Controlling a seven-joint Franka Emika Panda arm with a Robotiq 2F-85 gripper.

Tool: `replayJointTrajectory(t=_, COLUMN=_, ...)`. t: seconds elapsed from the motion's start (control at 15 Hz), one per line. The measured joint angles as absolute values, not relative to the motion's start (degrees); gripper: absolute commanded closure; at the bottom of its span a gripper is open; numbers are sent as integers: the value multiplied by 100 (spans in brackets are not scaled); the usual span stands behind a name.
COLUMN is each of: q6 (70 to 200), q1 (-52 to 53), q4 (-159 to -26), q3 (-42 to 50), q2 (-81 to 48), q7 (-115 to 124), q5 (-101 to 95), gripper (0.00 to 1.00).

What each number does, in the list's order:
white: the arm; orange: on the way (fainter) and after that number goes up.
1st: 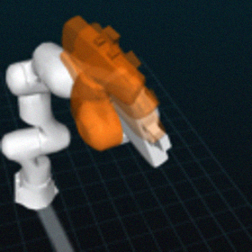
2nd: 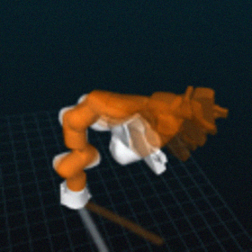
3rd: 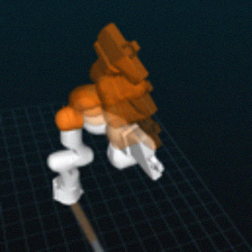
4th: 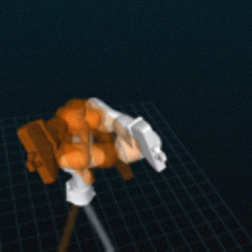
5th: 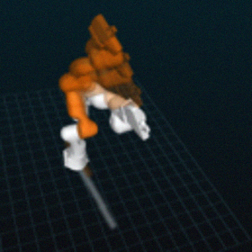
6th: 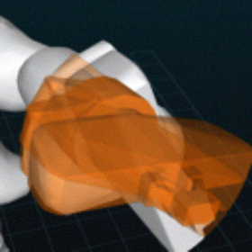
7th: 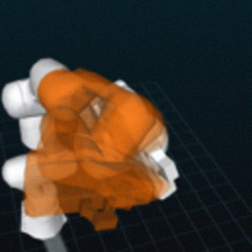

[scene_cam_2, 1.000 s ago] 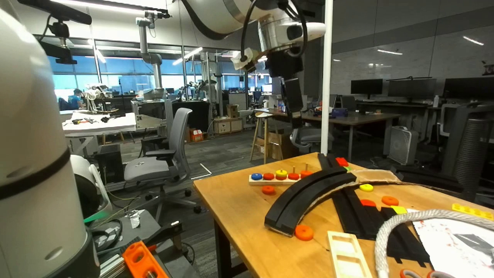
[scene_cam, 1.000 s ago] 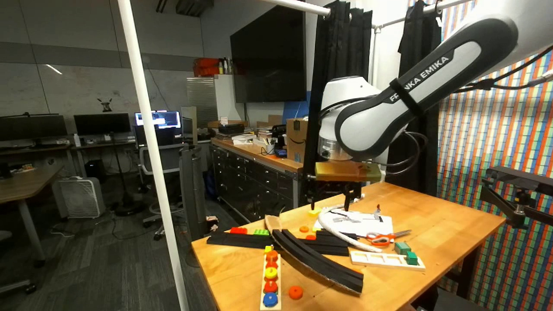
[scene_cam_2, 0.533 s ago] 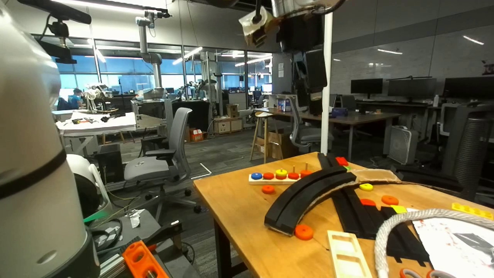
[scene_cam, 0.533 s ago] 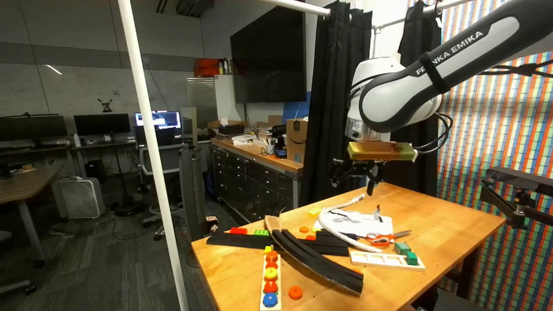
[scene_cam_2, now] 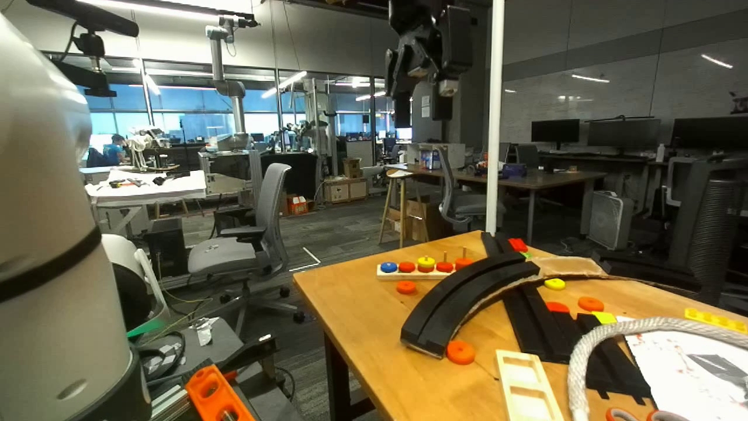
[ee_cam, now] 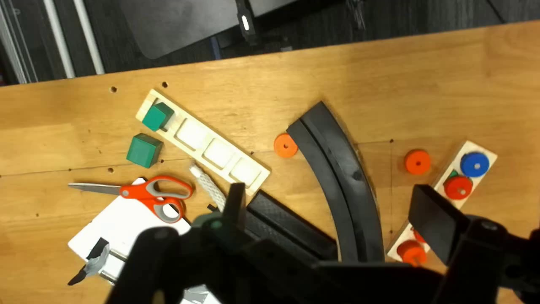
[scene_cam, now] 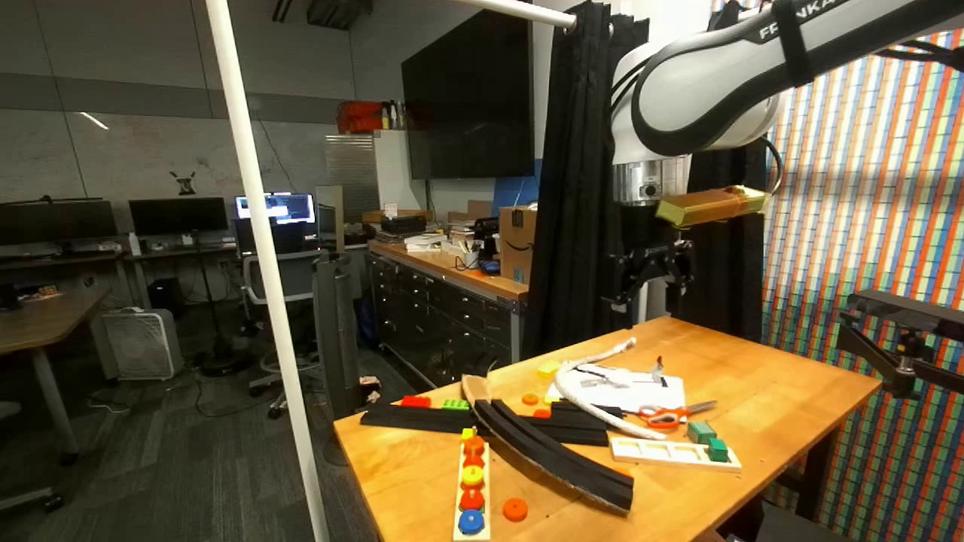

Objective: Pick up the orange object from the wooden object and put it on the table

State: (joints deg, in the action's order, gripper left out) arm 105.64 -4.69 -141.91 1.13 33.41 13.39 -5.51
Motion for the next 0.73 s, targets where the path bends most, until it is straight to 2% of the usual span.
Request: replayJointTrajectory(t=0.73, q6=10276, q1=-373, q4=-14672, q3=17, q2=3940, q7=127, q5=-1097, gripper=0)
